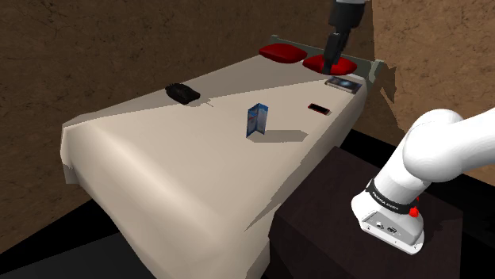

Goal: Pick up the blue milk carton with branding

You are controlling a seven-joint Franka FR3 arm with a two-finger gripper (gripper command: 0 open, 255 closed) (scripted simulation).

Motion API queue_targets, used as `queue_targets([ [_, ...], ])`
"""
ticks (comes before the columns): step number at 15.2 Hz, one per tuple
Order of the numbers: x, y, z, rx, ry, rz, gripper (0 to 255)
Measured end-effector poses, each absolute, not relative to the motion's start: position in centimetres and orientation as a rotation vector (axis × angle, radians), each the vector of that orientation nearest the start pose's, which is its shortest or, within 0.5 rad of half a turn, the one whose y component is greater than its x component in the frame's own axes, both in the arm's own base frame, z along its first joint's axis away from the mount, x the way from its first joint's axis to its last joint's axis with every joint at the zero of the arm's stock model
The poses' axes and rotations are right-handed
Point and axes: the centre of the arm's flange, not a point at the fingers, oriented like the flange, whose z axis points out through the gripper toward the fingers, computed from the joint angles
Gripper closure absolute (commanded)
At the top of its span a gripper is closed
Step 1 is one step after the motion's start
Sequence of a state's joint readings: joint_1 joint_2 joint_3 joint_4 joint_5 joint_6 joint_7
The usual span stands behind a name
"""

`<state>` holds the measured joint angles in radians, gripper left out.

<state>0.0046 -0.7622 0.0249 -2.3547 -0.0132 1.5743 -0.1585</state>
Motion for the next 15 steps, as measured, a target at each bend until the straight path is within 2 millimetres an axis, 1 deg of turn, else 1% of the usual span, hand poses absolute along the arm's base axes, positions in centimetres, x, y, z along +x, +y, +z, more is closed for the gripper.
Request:
queue_targets([
  [1, 31.3, 1.0, 58.4, -3.158, -0.287, 0.032, 0],
  [3, 31.8, 0.0, 57.6, -3.151, -0.343, 0.032, 0],
  [4, 32.6, -0.8, 57.0, -3.146, -0.383, 0.032, 0],
  [5, 33.0, -1.9, 56.2, -3.139, -0.426, 0.032, 0],
  [7, 34.0, -3.4, 54.3, -3.123, -0.521, 0.031, 0],
  [8, 34.6, -3.8, 53.8, -3.114, -0.57, 0.03, 0],
  [10, 36.0, -5.5, 51.6, -3.094, -0.664, 0.03, 0],
  [11, 36.8, -6.1, 50.9, -3.083, -0.712, 0.028, 0],
  [13, 37.8, -7.6, 49.0, -3.058, -0.806, 0.026, 0],
  [15, 39.7, -9.0, 47.3, -3.03, -0.9, 0.024, 0],
])
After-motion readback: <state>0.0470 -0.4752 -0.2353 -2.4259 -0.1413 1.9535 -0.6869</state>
